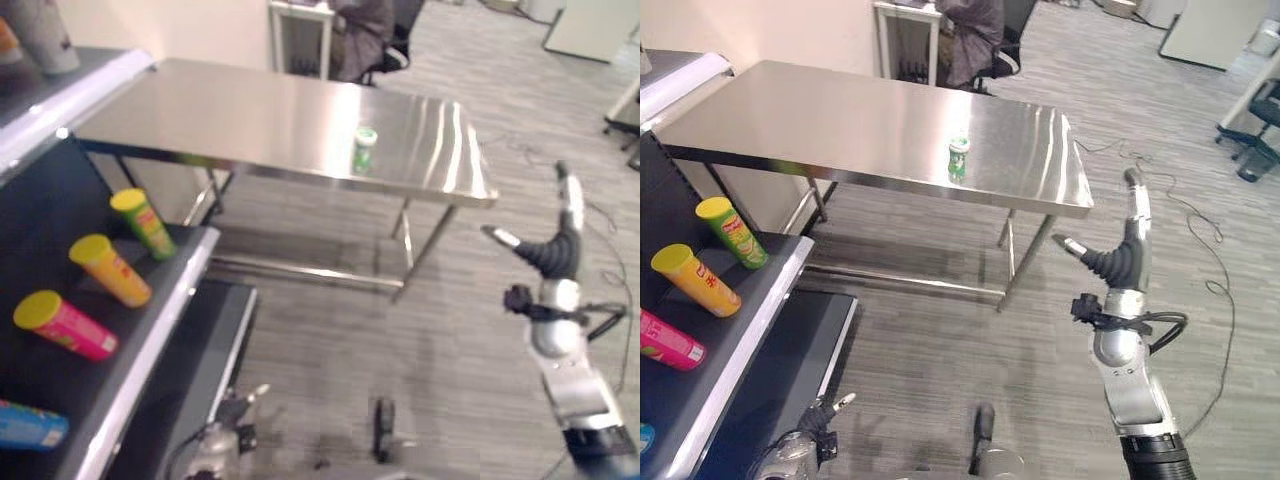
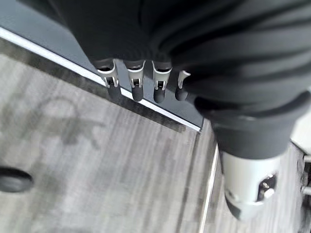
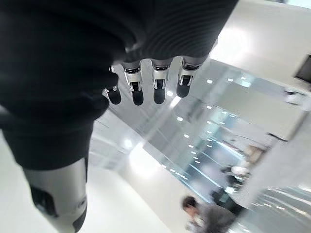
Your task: Put the goods on the table back onto the shelves and tidy them up.
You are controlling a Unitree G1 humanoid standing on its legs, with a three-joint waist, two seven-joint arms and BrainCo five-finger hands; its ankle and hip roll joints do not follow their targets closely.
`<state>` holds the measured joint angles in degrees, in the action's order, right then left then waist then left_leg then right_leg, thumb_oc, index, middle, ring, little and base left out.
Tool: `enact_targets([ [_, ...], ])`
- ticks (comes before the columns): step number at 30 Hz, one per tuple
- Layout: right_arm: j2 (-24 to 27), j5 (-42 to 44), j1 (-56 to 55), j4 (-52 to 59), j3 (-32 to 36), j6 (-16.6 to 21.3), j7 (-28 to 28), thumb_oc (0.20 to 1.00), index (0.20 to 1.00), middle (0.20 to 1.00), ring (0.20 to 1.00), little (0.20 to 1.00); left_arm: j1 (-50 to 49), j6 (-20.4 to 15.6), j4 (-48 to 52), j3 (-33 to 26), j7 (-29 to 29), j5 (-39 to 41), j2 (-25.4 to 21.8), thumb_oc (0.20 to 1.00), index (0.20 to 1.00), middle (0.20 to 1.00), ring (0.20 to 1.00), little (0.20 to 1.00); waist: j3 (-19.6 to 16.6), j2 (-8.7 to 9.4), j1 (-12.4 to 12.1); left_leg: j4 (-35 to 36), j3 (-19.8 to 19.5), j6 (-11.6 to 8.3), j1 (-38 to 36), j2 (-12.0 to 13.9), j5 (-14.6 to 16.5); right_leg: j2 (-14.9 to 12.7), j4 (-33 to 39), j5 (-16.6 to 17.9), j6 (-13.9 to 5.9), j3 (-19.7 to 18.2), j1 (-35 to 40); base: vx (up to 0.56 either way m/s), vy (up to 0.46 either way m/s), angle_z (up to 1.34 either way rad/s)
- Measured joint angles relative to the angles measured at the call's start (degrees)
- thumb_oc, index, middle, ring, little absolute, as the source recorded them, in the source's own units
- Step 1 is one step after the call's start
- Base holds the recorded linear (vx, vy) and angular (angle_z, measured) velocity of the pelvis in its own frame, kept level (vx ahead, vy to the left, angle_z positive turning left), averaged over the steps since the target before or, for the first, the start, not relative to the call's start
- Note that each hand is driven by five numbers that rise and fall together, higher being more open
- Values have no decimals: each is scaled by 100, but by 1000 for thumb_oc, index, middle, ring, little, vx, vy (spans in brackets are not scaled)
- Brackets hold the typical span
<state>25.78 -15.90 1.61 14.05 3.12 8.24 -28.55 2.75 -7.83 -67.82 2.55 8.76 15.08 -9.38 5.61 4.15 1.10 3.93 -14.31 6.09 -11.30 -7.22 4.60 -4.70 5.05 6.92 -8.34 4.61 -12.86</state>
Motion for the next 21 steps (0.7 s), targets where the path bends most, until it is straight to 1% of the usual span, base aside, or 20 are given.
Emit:
enact_targets([
  [2, 23, -112, -112, 180, 71, 59, 2, 1000, 1000, 1000, 1000, 1000, -55, 19, -222, 33, -31, -63, 68, 1000, 1000, 1000, 1000, 1000, -33, 53, 166, 35, -423, -105, -296, 84, 155, 34, -6, 91, 124, -73, 236, 340, -128, 114],
  [3, 71, -116, -224, 260, 142, 122, 4, 1000, 1000, 1000, 1000, 1000, -162, 49, -242, 115, -58, -64, 78, 1000, 1000, 1000, 1000, 1000, -128, 143, 179, 69, -528, -226, -470, 88, 243, 43, 12, 263, 249, -76, 353, 513, -210, 95],
  [4, 205, -141, -230, 225, 151, 124, 70, 1000, 1000, 1000, 1000, 1000, -333, 42, -245, 139, -74, -63, 177, 1000, 1000, 1000, 1000, 1000, -209, 75, 114, 92, -493, -447, -591, 322, 397, 207, -230, 577, 564, 16, 392, 576, -257, 67],
  [5, 260, -145, -263, 230, 146, 104, 133, 1000, 1000, 1000, 1000, 1000, -437, 47, -179, 150, -76, -65, 223, 1000, 1000, 1000, 1000, 1000, -264, -22, 96, -56, -396, -597, -571, 435, 473, 307, -304, 553, 666, 61, 392, 273, -168, 39],
  [6, 377, -89, -217, 220, 124, 111, 214, 1000, 1000, 1000, 1000, 1000, -525, 42, -81, 94, -107, -47, 255, 1000, 1000, 1000, 1000, 1000, -262, -73, 39, -587, -98, -703, -356, 471, 538, 408, -278, 472, 819, 142, 498, 192, -164, 19],
  [7, 476, -71, -195, 211, 105, 115, 284, 1000, 1000, 1000, 1000, 1000, -518, 40, -30, 66, -117, -50, 239, 1000, 1000, 1000, 1000, 1000, -259, -61, -8, -1126, 107, -824, -117, 453, 608, 441, -220, 438, 883, 105, 572, 147, -112, 10],
  [8, 584, -62, -154, 174, 39, 115, 337, 1000, 1000, 1000, 1000, 1000, -522, 38, -14, 7, -125, -49, 239, 1000, 1000, 1000, 1000, 1000, -260, -58, -51, -1478, 253, -837, -17, 445, 608, 487, -161, 389, 953, 104, 681, 128, -95, -8],
  [9, 737, 89, -87, 118, -67, 122, 421, 1000, 1000, 1000, 1000, 1000, -514, 48, 39, -38, -139, -47, 236, 1000, 1000, 1000, 1000, 1000, -248, -31, -119, -2205, 392, -898, 201, 454, 699, 526, -81, 336, 1028, 143, 858, 149, -101, 17],
  [10, 828, 208, -79, 116, -82, 148, 480, 1000, 1000, 1000, 1000, 1000, -481, 40, 124, -43, -157, -42, 189, 1000, 1000, 1000, 1000, 1000, -234, 1, -128, -3042, 392, -1024, 615, 541, 853, 577, -12, 160, 1178, 244, 1090, 120, -99, 34],
  [11, 877, 396, -62, 103, -96, 203, 523, 1000, 1000, 1000, 1000, 1000, -461, 21, 206, -32, -176, -32, 167, 1000, 1000, 1000, 1000, 1000, -203, 110, -134, -3457, 407, -1077, 892, 622, 813, 590, -11, 26, 1240, 271, 1155, 64, -93, 46],
  [12, 923, 520, -10, 43, -102, 244, 560, 1000, 1000, 1000, 1000, 1000, -414, 10, 272, -23, -198, -29, 157, 1000, 1000, 1000, 1000, 1000, -187, 139, -126, -3927, 433, -1076, 1154, 694, 820, 619, -11, 12, 1230, 310, 1168, 116, -26, 28],
  [13, 969, 690, 141, -46, -207, 272, 649, 1000, 1000, 1000, 1000, 1000, -364, 1, 359, -38, -229, -15, 87, 1000, 1000, 1000, 1000, 1000, -84, 320, -219, -4094, 720, -1010, 1641, 978, 883, 597, -4, -145, 1361, 318, 1297, 195, 6, 32],
  [14, 1001, 806, 145, -72, -228, 288, 694, 1000, 1000, 1000, 1000, 1000, -288, 6, 378, -38, -236, 3, 2, 1000, 1000, 1000, 1000, 1000, -26, 424, -212, -3831, 992, -997, 1844, 1194, 880, 559, -2, -219, 1358, 410, 1363, 188, 40, 28],
  [15, 996, 841, 155, -104, -276, 297, 764, 1000, 1000, 1000, 1000, 1000, -281, 9, 417, -49, -247, 11, -97, 1000, 1000, 1000, 1000, 1000, 1, 539, -280, -3123, 1286, -1008, 1927, 1396, 848, 509, -1, -216, 1267, 471, 1414, 82, 34, 35],
  [16, 1022, 862, 155, -130, -268, 347, 832, 1000, 1000, 1000, 1000, 1000, -275, 13, 438, -40, -276, 46, -141, 1000, 1000, 1000, 1000, 1000, 19, 571, -278, -2240, 1426, -1057, 1952, 1539, 733, 517, -1, -276, 1213, 561, 1457, 91, 72, 13],
  [17, 1040, 946, 206, -159, -280, 357, 898, 1000, 1000, 1000, 1000, 1000, -314, 15, 470, -41, -282, 226, -124, 1000, 1000, 1000, 1000, 1000, 78, 497, -360, -1451, 1460, -1104, 2063, 1695, 413, 545, 33, -349, 1181, 579, 1593, 82, 73, 15],
  [18, 1050, 993, 198, -185, -267, 367, 914, 1000, 1000, 1000, 1000, 1000, -360, 11, 466, -46, -274, 253, -138, 1000, 1000, 1000, 1000, 1000, 94, 467, -355, -1163, 1588, -1182, 2087, 1726, 200, 554, 44, -433, 1036, 620, 1581, 135, 112, 7],
  [19, 1093, 1036, 195, -249, -266, 361, 960, 1000, 1000, 1000, 1000, 1000, -392, 13, 480, -41, -283, 287, -134, 1000, 1000, 1000, 1000, 1000, 103, 415, -322, -537, 1836, -1245, 2025, 1770, -106, 560, 44, -543, 1066, 672, 1610, 117, 75, 14],
  [20, 1102, 1039, 189, -272, -246, 348, 991, 1000, 1000, 1000, 1000, 1000, -362, 12, 476, -58, -285, 334, -108, 1000, 1000, 1000, 1000, 1000, 111, 342, -294, -408, 1820, -1276, 2015, 1751, -250, 562, 44, -551, 1077, 689, 1662, 174, 132, 1],
  [21, 1089, 1045, 125, -306, -240, 349, 1093, 1000, 1000, 1000, 1000, 1000, -334, 8, 342, -208, -285, 412, -49, 1000, 1000, 1000, 1000, 1000, 89, 290, -311, -442, 1804, -1258, 2002, 1721, -424, 544, 45, -546, 1004, 699, 1692, 124, 94, 6],
])
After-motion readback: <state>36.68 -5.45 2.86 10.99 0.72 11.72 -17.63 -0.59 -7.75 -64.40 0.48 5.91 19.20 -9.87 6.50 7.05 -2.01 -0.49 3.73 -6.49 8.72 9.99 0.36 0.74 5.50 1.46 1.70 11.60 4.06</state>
